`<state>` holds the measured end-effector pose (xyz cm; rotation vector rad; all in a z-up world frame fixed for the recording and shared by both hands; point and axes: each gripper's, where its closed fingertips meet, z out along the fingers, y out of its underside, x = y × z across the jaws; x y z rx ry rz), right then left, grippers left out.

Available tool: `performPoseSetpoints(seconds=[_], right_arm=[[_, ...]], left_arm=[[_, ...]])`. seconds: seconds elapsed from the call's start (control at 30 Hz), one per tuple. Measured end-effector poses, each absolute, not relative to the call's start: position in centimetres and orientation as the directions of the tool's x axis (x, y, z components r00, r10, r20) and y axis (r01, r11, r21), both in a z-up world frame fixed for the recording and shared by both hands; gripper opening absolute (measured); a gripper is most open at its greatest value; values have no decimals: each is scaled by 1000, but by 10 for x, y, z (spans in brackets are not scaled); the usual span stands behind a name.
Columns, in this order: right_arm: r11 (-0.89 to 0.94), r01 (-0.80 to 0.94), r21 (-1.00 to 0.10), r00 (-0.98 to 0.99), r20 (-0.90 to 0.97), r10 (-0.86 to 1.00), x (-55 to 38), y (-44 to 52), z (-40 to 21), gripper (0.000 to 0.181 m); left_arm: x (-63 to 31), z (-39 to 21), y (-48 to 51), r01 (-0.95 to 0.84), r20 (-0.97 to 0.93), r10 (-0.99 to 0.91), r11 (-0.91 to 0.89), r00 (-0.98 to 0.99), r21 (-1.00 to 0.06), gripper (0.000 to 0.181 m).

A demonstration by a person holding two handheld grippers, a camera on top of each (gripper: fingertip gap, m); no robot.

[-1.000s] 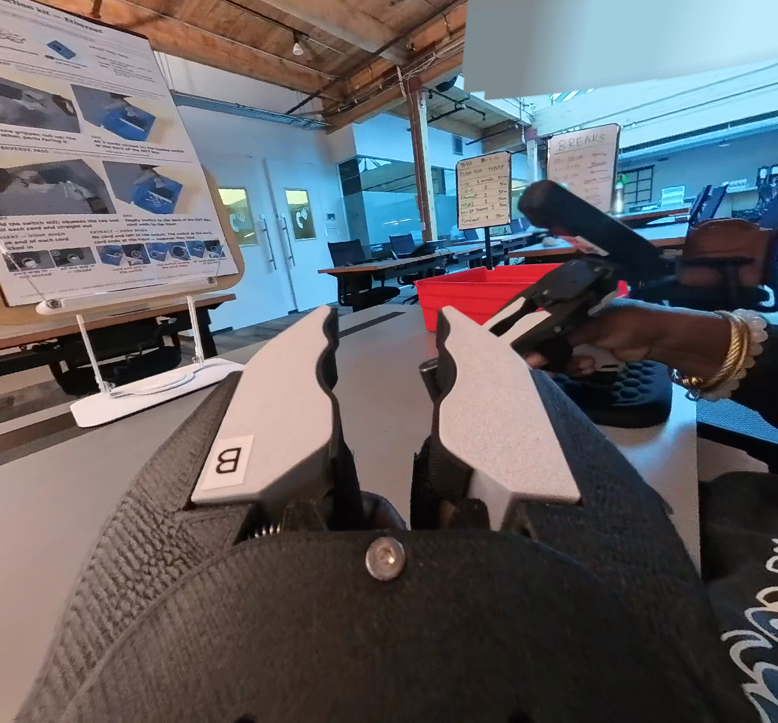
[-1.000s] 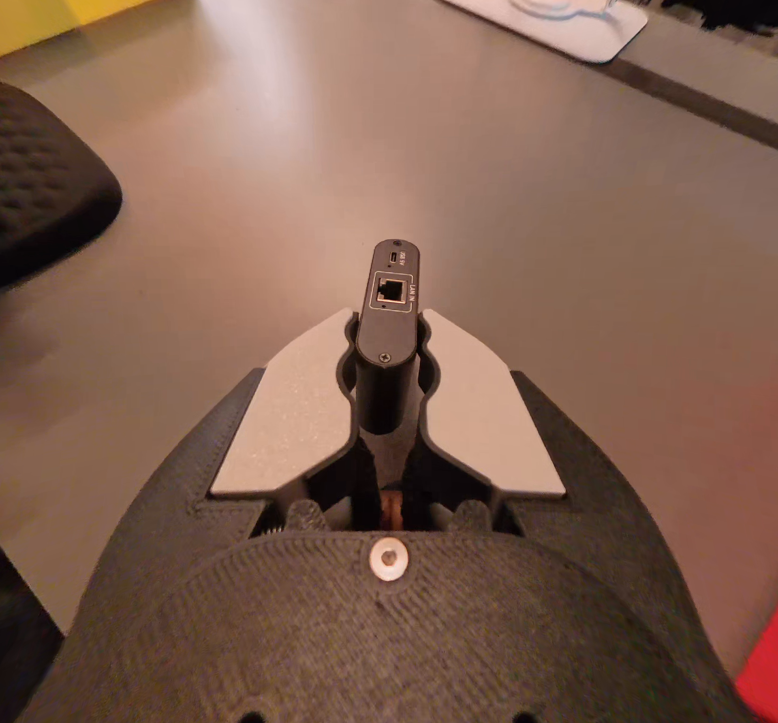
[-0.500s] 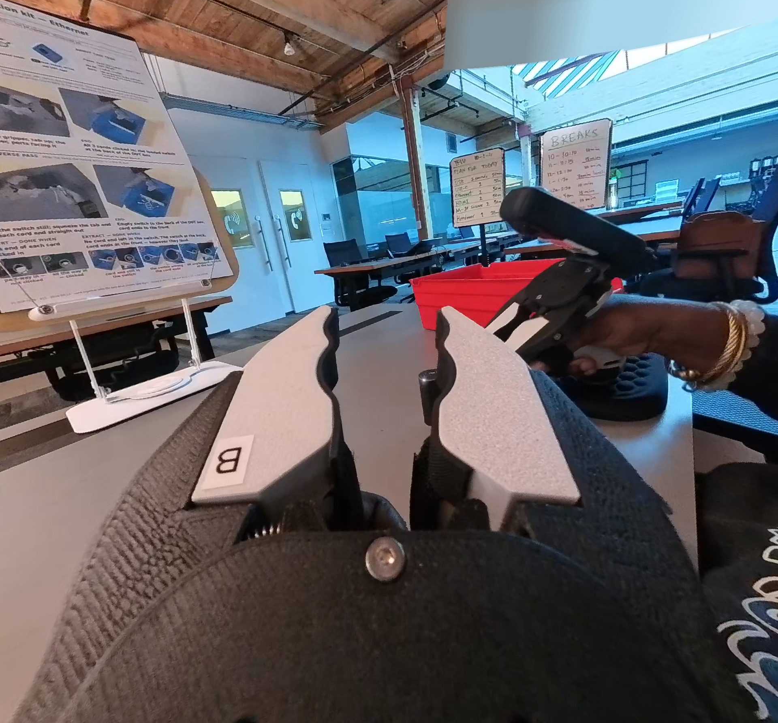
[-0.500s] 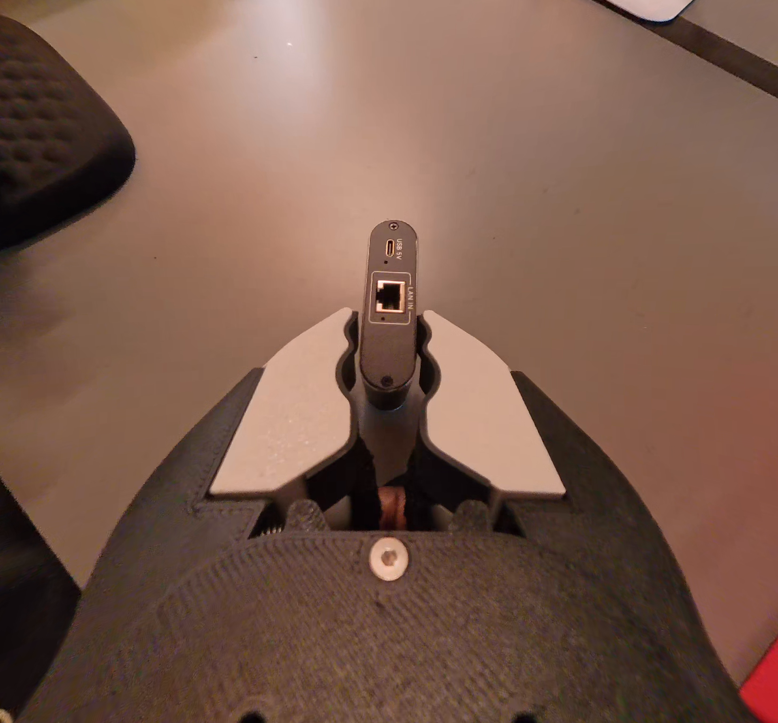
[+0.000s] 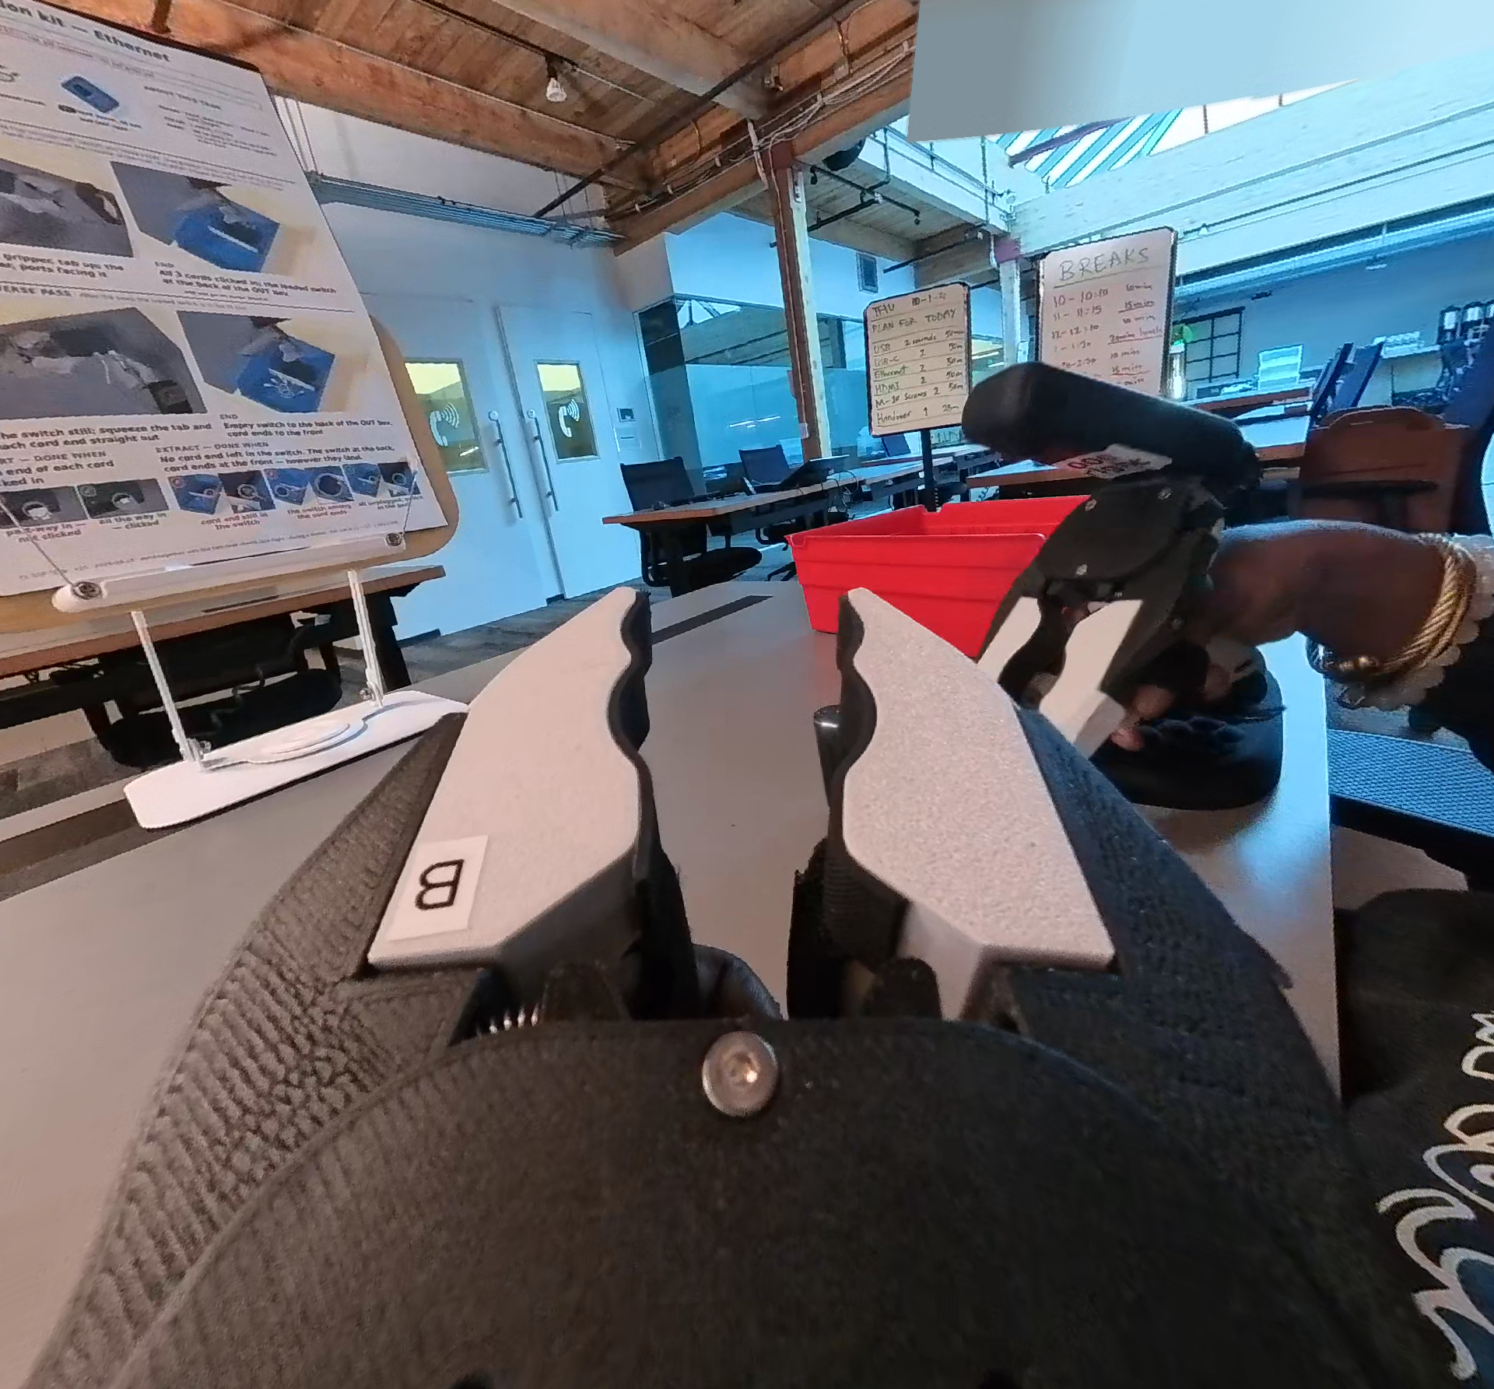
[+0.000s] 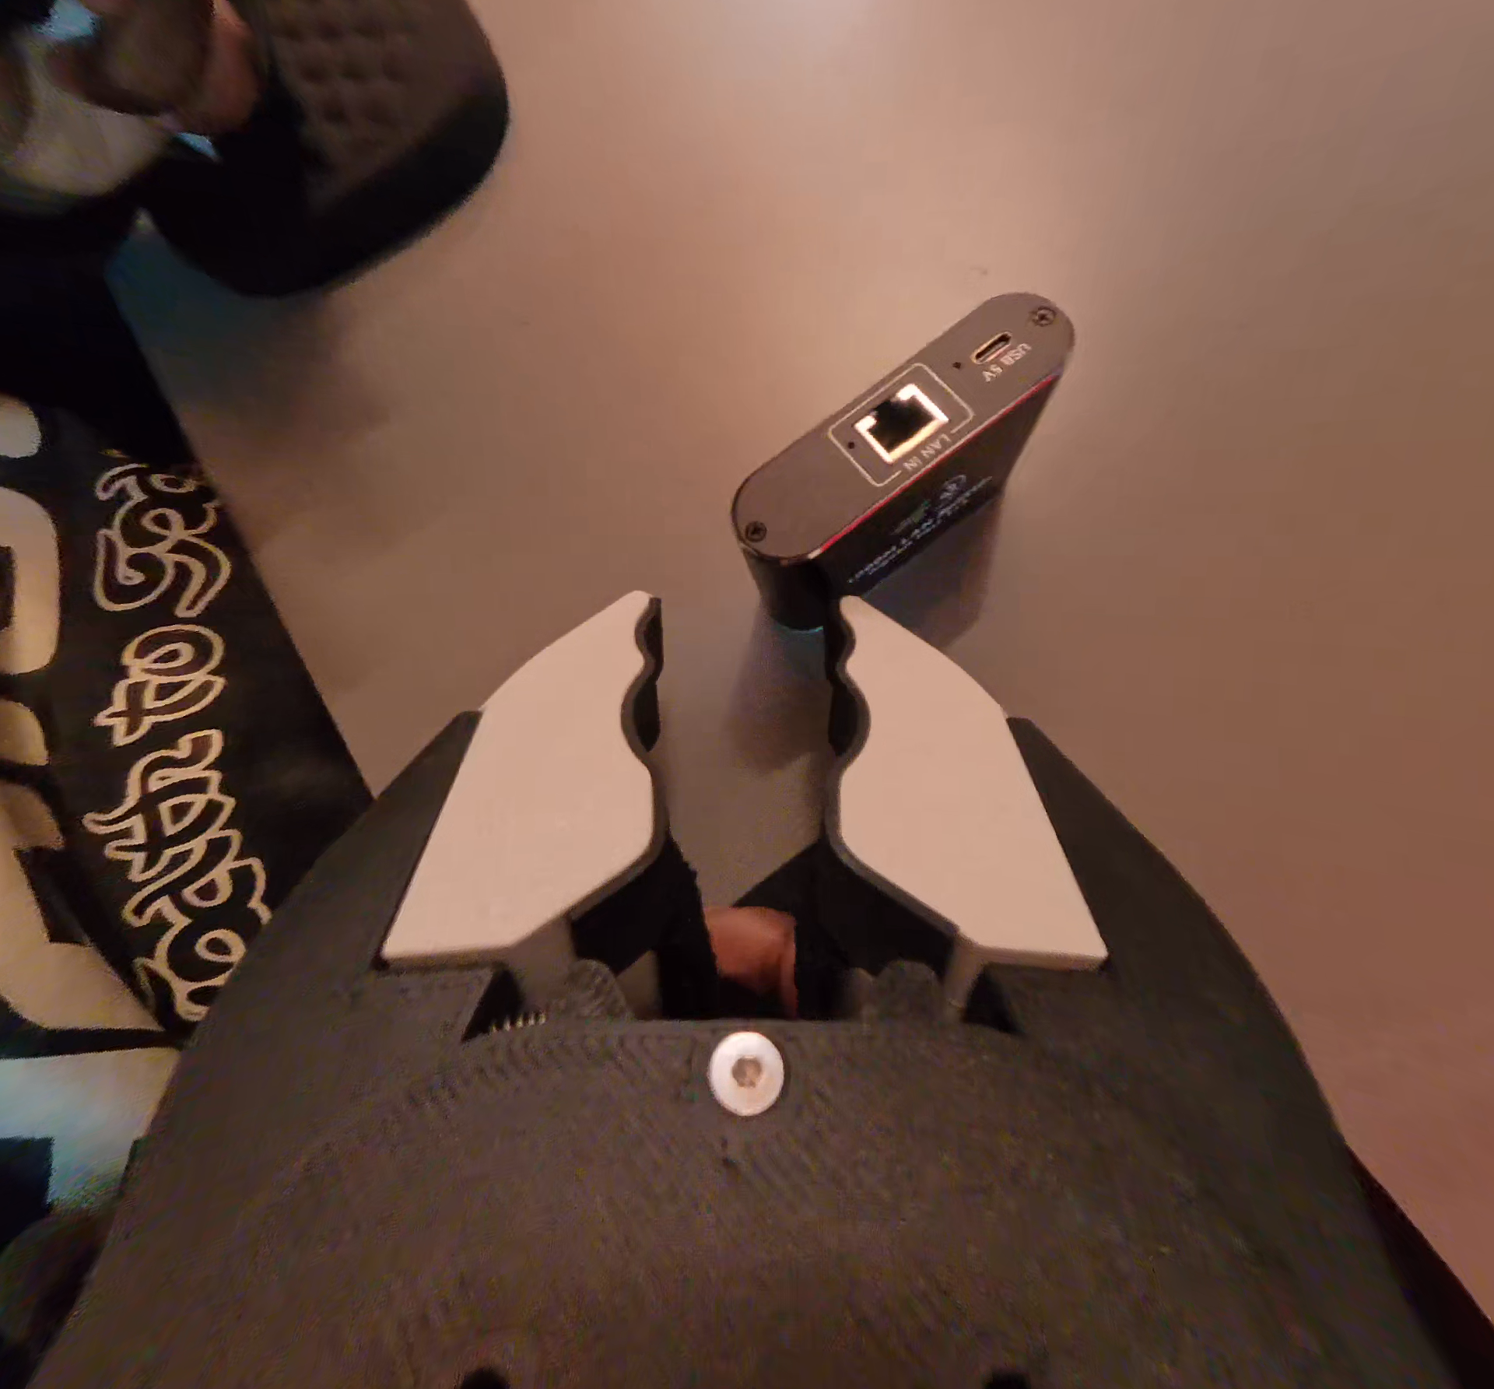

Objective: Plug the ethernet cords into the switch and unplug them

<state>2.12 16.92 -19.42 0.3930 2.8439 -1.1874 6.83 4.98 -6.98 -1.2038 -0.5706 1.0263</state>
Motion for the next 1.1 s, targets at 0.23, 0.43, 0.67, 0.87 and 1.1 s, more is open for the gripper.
performPoseSetpoints(seconds=[0.23,0.43,0.67,0.87,1.1], right_arm=[[411,-163,-897,-960,241,145,3,173,-132,66],[1,-336,-942,-754,270,599,-56,220,-86,95],[-138,-434,-890,-733,260,629,-50,227,-67,104],[-145,-441,-886,-708,244,662,-53,232,-64,103],[-147,-436,-888,-708,238,665,-55,232,-64,100]], left_arm=[[69,-69,49,-340,-141,877,27,459,-940,43],[71,-67,45,-296,-177,862,-33,476,-955,47],[114,10,-17,-420,-244,892,-69,381,-905,108],[155,26,-170,-108,-515,851,-524,-102,-845,113],[199,-85,-256,452,-621,782,-538,-48,-712,105]])
